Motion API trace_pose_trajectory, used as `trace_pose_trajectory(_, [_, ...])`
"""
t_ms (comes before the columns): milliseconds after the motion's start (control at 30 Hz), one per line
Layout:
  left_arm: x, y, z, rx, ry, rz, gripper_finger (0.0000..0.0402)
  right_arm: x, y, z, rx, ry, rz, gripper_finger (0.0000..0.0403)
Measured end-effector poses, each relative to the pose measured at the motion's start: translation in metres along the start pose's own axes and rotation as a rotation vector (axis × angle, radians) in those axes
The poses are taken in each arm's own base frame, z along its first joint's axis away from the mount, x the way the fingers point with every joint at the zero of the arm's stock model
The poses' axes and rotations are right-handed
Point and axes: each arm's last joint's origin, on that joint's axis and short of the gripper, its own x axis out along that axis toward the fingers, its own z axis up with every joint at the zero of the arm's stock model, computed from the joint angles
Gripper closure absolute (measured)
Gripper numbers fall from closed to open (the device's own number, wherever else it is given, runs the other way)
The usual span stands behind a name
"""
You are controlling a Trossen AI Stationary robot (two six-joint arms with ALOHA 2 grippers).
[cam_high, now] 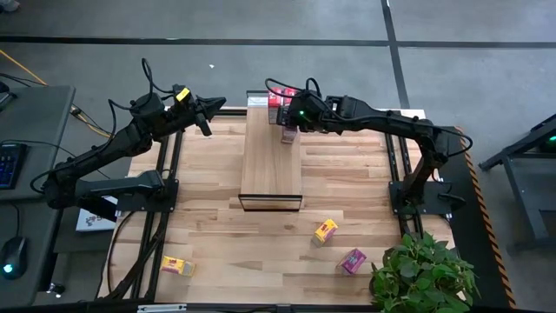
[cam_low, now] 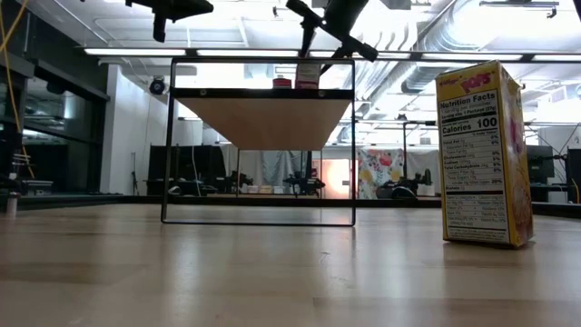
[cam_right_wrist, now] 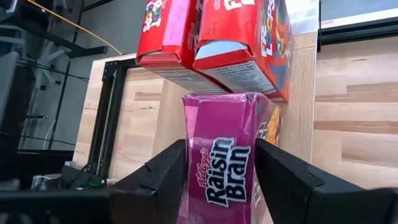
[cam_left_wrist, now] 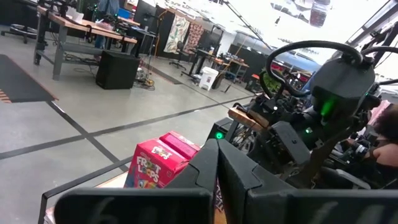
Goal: Stack cereal on shelf
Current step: Put the top purple cereal box on the shelf, then put the purple cereal box on the shelf aligned with the other purple cereal box
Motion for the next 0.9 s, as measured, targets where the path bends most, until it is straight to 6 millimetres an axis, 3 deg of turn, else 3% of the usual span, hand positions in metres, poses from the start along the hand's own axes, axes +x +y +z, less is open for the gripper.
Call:
trace_pose_trajectory(667, [0.000, 0.000, 0.000, 0.000, 0.000, 0.000, 0.0402, 0.000, 0.001, 0.003, 0.002, -0.060, -0.001, 0.0198])
trace_pose_trajectory(900, [0.000, 0.000, 0.000, 0.001, 0.000, 0.000, 0.0401, -0.017, 0.005, 0.013, -0.053, -0.148, 0.014, 0.0198])
